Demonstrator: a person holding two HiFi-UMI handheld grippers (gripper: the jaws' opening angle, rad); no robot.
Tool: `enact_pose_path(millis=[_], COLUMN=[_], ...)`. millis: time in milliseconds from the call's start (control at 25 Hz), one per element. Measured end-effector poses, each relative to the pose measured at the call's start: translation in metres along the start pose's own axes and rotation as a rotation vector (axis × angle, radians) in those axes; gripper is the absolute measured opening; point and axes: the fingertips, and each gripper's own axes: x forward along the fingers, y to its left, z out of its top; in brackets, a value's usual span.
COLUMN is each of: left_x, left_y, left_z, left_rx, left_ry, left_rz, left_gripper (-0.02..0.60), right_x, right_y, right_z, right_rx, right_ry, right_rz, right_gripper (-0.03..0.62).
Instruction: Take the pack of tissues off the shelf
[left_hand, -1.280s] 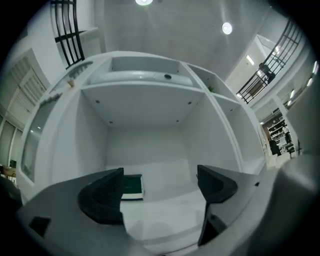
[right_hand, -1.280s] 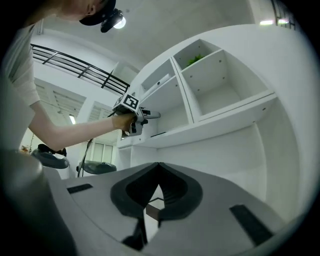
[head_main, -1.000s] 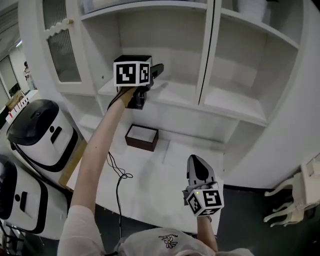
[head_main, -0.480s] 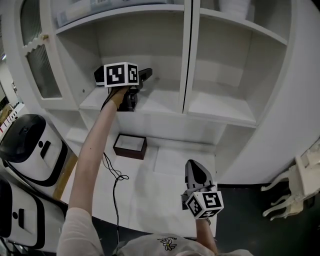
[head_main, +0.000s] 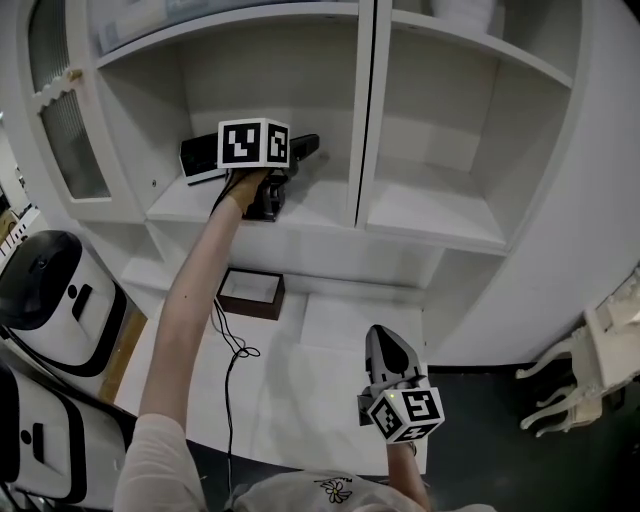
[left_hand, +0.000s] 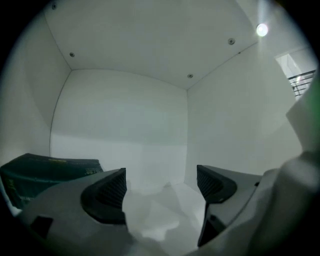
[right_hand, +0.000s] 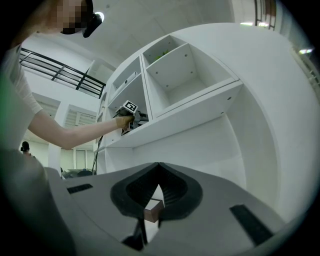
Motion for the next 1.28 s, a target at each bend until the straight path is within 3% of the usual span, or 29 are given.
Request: enact_pose_path(millis=[160, 400, 560, 760, 920, 1280], left_x=[-0.037, -0.097, -0.117, -0.113, -0.109, -0.102], left_y=[-0.004, 0.076, 0.112, 0.130, 0.133, 0.071], left_z=[0.014, 0.014, 0.013, 0.011, 0.005, 0.002], left_rx=[0.064, 0.124, 0.076, -0.016, -0.012, 0.049], left_ry=[-0.074, -0.070, -0.056, -0.031, -0.004, -0.001], left_rz=[-0.012, 0.185, 0.237, 0.214, 0.209, 0.060], left_gripper=[0.439, 0.439, 0.439, 0.439, 0.439, 0.439], right_x=[0.000, 0.009, 0.017, 0.019, 0.018, 0.023], right_y=[-0.007, 0.005, 0.020, 0.030, 0.026, 0.039], right_z=[-0.003, -0.003, -0.004, -0.007, -0.009, -0.011], right_rx=[0.007, -0.008, -0.011, -0.013, -0.005, -0.002], right_ry=[0.015, 0.022, 0.027, 0.037, 0.044, 0.048], right_rz=[-0.011, 0.030, 0.072, 0.095, 0.083, 0.116], right_gripper=[0.003, 0.003, 0.003, 0.003, 0.003, 0.003])
